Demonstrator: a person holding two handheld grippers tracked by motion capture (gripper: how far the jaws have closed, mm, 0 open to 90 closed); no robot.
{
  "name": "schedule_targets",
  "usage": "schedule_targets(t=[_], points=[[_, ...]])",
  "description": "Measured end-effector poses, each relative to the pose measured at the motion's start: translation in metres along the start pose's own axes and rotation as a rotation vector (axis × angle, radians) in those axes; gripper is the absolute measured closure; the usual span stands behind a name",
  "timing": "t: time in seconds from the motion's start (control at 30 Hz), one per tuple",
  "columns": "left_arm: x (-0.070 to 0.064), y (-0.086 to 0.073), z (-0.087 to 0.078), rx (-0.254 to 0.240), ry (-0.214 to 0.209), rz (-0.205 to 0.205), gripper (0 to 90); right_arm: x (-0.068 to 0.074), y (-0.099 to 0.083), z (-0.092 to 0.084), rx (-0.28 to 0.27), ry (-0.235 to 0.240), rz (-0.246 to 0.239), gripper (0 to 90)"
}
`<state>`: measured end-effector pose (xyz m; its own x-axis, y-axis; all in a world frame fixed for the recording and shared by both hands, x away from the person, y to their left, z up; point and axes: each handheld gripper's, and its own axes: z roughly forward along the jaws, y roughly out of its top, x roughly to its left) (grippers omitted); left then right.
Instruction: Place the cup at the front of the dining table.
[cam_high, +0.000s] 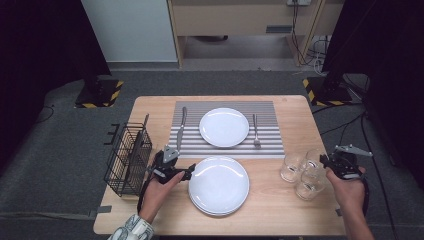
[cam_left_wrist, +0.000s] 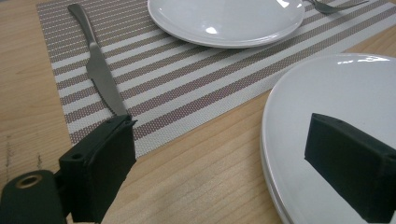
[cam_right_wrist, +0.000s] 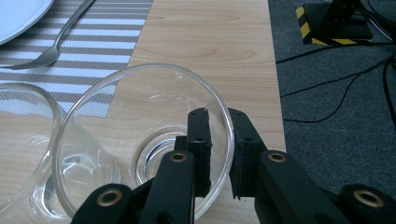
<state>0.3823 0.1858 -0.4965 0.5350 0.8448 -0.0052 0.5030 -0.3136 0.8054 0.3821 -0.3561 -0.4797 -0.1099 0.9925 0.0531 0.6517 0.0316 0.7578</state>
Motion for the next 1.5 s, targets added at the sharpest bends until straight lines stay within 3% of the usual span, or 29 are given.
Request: schedule_targets(t=[0.77, 1.5], points=[[0.000, 0.000, 0.000, -0.002, 0.003, 0.002, 7.8, 0.000, 0.003, 0.003, -0.035, -0.017, -0.011, 81.1], [-0.003, 0.000, -0.003, -0.010, 0.004, 0.012, 7.7, 0.000, 0.019, -0.002, -0.071, -0.031, -0.025, 81.2]])
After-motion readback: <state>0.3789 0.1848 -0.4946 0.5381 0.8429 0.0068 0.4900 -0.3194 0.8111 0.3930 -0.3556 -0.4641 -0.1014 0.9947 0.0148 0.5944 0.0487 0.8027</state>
